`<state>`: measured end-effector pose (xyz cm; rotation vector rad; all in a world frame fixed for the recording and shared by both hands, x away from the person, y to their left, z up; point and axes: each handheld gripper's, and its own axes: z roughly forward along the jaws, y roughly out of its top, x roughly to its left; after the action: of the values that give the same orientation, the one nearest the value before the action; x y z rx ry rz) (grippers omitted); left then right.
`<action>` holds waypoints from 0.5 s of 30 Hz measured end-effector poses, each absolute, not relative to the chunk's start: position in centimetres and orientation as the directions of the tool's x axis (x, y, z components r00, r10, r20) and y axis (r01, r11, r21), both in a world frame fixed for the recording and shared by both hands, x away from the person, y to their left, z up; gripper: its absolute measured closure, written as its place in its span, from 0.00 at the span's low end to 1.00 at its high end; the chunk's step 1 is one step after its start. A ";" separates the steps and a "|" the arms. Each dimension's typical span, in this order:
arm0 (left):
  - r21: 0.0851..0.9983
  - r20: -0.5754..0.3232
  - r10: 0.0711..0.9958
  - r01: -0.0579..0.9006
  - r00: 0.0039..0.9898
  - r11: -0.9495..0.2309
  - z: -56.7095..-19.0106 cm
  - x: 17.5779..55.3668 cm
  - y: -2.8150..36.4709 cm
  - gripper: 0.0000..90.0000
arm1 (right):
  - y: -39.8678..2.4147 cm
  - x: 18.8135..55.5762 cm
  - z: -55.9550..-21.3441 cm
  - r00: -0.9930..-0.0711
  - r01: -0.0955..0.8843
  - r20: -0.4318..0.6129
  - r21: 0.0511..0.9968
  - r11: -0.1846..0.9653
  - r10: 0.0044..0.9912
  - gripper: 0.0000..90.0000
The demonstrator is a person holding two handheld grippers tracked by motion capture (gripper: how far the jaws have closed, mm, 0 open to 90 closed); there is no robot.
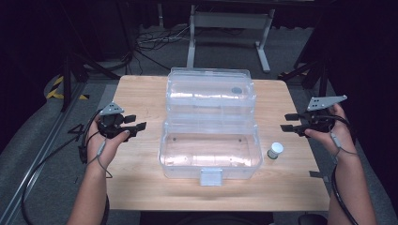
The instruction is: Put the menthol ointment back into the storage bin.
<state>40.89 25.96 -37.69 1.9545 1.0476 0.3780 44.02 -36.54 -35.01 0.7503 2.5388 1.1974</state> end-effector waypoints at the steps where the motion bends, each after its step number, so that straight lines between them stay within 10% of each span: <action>1: 0.804 -0.126 0.789 0.528 0.601 -0.274 -37.7 40.9 25.9 0.49 | -36.5 44.0 -35.1 -0.842 0.348 0.003 0.767 0.540 0.539 0.52; 15: 0.802 -0.126 0.789 0.530 0.601 -0.276 -37.7 40.9 25.9 0.49 | -36.0 44.1 -36.0 -0.865 0.367 0.014 0.700 0.613 0.501 0.52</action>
<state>40.92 25.86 -37.74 1.9569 1.0492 0.3750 44.05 -36.04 -35.97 0.7218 2.6537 1.0887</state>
